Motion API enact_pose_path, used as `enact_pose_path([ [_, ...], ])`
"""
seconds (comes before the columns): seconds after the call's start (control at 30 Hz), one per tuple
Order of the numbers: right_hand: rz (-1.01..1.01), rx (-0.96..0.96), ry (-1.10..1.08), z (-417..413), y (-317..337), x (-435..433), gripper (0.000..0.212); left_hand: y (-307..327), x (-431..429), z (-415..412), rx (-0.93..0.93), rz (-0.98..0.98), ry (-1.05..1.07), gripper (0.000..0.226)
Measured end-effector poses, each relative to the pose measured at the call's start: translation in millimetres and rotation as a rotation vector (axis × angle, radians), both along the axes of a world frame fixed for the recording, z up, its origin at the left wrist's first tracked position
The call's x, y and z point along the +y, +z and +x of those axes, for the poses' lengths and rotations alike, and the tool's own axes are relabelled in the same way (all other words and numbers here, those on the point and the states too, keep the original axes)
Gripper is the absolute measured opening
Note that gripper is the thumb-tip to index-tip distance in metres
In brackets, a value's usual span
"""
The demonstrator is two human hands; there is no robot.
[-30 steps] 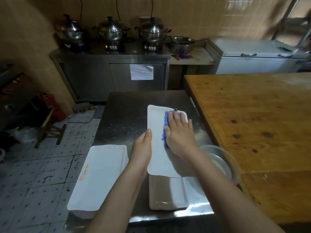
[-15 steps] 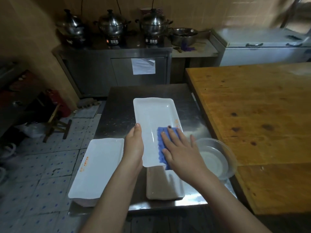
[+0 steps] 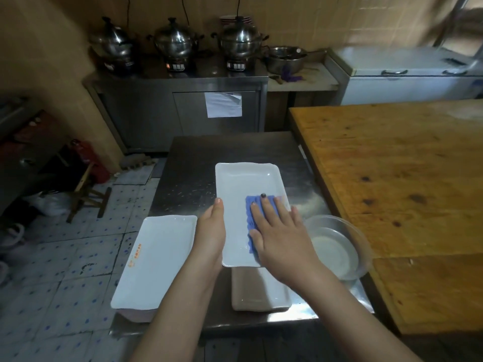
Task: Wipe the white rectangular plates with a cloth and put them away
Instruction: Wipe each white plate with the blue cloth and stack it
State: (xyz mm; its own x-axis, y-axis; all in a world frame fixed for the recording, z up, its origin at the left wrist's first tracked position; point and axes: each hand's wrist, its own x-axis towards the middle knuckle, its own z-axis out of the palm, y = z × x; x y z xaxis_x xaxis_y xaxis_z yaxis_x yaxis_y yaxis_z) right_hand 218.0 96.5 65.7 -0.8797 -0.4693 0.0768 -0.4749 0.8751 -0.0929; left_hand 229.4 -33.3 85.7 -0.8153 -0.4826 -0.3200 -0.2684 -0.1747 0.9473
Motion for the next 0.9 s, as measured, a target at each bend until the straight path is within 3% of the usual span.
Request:
enact_pose_path([
  [0.13, 0.012, -0.039, 0.046, -27.0, 6.8, -14.3, 0.057, -3.8, 5.1, -1.0, -0.019, -0.02, -0.048, 0.034],
  [0.27, 0.016, -0.019, -0.123, -60.2, 12.1, -3.8, 0.054, 2.3, 6.1, -2.0, -0.053, -0.03, -0.094, 0.037],
  [0.37, 0.047, 0.028, -0.09, -35.9, -1.6, 6.8, 0.057, 4.0, -3.3, -4.5, -0.037, -0.031, -0.075, 0.036],
  [0.5, -0.085, -0.095, 0.052, -7.1, -6.6, -17.4, 0.058, 0.3, -4.2, -6.2, -0.048, -0.085, -0.077, 0.036],
  [0.6, -0.083, -0.078, 0.119, -15.9, 4.5, -28.2, 0.057, -3.2, 1.0, -5.4, -0.014, -0.064, -0.11, 0.035],
  [0.77, -0.006, -0.06, -0.059, -38.8, 17.6, -13.5, 0.054, 3.2, -13.2, -8.5, -0.02, -0.02, -0.083, 0.034],
  [0.9, -0.066, -0.057, 0.007, -14.5, 8.8, -19.5, 0.06, 5.9, -21.3, -11.2, 0.015, -0.002, -0.055, 0.035],
])
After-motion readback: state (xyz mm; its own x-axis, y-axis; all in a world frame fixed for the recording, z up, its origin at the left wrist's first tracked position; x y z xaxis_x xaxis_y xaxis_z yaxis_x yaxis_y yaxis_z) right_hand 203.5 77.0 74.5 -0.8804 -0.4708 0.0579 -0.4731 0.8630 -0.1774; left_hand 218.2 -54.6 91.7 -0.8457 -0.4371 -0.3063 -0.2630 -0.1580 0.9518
